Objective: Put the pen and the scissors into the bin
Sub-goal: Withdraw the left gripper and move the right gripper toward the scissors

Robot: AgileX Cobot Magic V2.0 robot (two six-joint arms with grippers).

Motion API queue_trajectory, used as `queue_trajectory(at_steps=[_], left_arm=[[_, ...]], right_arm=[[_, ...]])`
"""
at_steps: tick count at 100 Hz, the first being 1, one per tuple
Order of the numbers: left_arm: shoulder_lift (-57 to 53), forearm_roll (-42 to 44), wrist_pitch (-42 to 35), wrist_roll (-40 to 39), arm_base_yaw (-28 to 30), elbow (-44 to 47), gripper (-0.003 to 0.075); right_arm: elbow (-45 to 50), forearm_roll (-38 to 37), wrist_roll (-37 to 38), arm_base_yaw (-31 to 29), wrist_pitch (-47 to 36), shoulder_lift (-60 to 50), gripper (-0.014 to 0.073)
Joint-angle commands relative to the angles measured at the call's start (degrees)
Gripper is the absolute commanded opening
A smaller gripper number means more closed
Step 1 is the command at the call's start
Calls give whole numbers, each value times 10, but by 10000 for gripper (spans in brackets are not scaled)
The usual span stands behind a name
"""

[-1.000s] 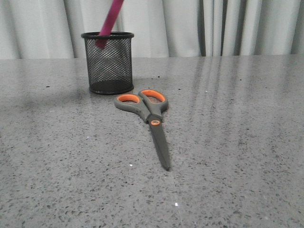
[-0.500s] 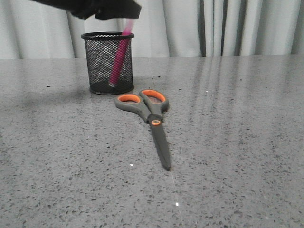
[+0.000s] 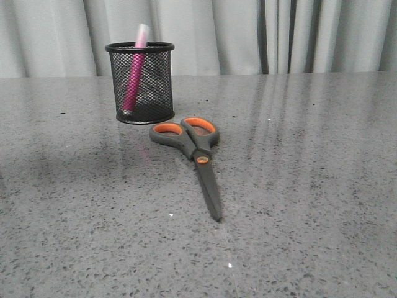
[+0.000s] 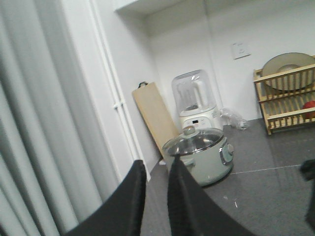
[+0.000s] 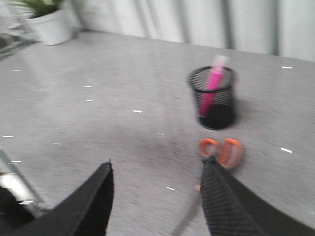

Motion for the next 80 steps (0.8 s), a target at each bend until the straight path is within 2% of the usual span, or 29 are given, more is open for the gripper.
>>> queue_trajectory(at_steps=[1, 10, 15, 21, 32, 49, 67, 80], left_arm=[[-69, 26, 17, -25, -11, -17, 68], [-127, 93, 16, -67, -12, -17, 67], [-155, 124, 14, -103, -12, -17, 67], [-186, 163, 13, -135, -12, -15, 67], [-242, 225, 13, -184, -12, -4, 67], [-312, 266, -20, -210, -12, 35, 67], [-353, 263, -56, -210, -12, 84, 67], [-356, 241, -57, -210, -12, 106, 67]], right_arm=[[-30, 202, -88, 1, 16, 59, 324], [-30, 368, -140, 1, 57, 120, 323], [-33, 393, -156, 1, 64, 149, 323], [-44, 367, -157, 1, 51, 178, 323], [-88, 227, -131, 2, 15, 207, 316], [-181, -46, 46, 45, -40, 234, 316], [-257, -348, 277, 166, -22, 286, 316], [-280, -569, 451, 266, 35, 355, 316]])
